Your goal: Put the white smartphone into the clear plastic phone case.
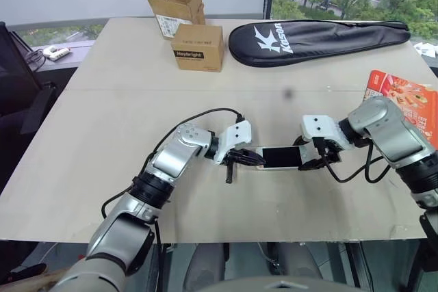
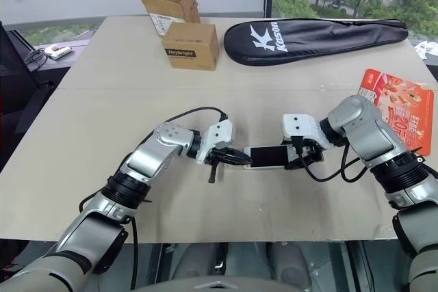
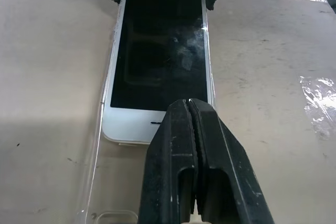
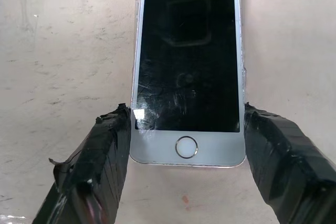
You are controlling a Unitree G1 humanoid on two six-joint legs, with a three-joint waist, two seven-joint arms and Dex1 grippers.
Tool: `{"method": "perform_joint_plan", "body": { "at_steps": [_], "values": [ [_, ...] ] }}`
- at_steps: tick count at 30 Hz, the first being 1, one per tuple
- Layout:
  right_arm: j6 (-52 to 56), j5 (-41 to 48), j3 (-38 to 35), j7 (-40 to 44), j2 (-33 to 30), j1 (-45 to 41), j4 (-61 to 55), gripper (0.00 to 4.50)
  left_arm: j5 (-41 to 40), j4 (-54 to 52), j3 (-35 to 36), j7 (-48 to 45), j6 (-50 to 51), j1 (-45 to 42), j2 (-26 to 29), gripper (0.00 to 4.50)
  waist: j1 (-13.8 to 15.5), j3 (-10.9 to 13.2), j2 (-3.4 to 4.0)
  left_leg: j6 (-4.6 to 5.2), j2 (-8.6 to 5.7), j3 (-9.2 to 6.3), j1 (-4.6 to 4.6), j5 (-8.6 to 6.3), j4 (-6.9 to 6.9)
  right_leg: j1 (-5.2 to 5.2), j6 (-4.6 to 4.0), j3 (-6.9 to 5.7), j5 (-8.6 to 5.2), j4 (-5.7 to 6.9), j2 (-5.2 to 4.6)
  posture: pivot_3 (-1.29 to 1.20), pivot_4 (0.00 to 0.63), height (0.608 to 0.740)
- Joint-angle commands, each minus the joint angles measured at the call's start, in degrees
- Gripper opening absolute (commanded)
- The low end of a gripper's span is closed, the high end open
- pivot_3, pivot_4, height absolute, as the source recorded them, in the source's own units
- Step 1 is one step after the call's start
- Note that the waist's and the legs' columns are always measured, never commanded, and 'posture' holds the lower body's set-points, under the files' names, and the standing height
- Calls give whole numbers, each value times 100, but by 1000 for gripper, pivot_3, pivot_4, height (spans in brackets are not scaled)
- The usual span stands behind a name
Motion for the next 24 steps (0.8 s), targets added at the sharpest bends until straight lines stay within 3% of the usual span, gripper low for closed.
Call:
{"method": "perform_joint_plan", "body": {
  "at_steps": [1, 9, 13, 16, 23, 24],
  "values": [
    [65, 294, -331, -18, 95, -231, -85, 4431, 180, 144, -196, 22, 27, 120, 1, 0, 3, 0, 0, 0, 0, 0, 1, 0, 0, 0, 0, 1, 0, 2, 0, 0, 150, 740],
    [323, 435, -681, -63, -374, -277, -1, 4431, 191, 176, -150, 61, -61, 136, -12, 0, 40, 0, 0, 0, -1, -2, -4, 0, 9, 1, 0, -3, 0, 5, -2, 0, 150, 740],
    [295, 326, -622, 33, -822, -90, -122, 4431, -158, -413, 254, 93, 70, 165, 90, 0, 22, 0, 0, 1, -1, -1, -5, 0, 9, 0, 0, -2, -1, 5, -2, 0, 150, 740],
    [302, 316, -613, -38, -916, 25, -230, 3710, -683, -1235, 728, 41, 574, 235, 351, 0, -39, 3, 0, 1, 2, 3, -6, -1, 9, -5, 0, 4, -1, 9, 0, 0, 150, 740],
    [161, 129, -456, -125, -948, 246, -424, 320, -875, -1902, 1228, 22, 1027, 695, 1498, 0, -56, 3, 1, 1, 10, 0, 0, -1, 8, -6, 0, 2, -2, 15, 7, 0, 150, 740],
    [140, 90, -437, -141, -934, 240, -425, 24, -869, -1908, 1217, 40, 1048, 755, 1580, 0, -51, 3, 1, 1, 10, 0, 0, -1, 8, -6, 0, 2, -2, 14, 7, 0, 150, 740]
  ]
}}
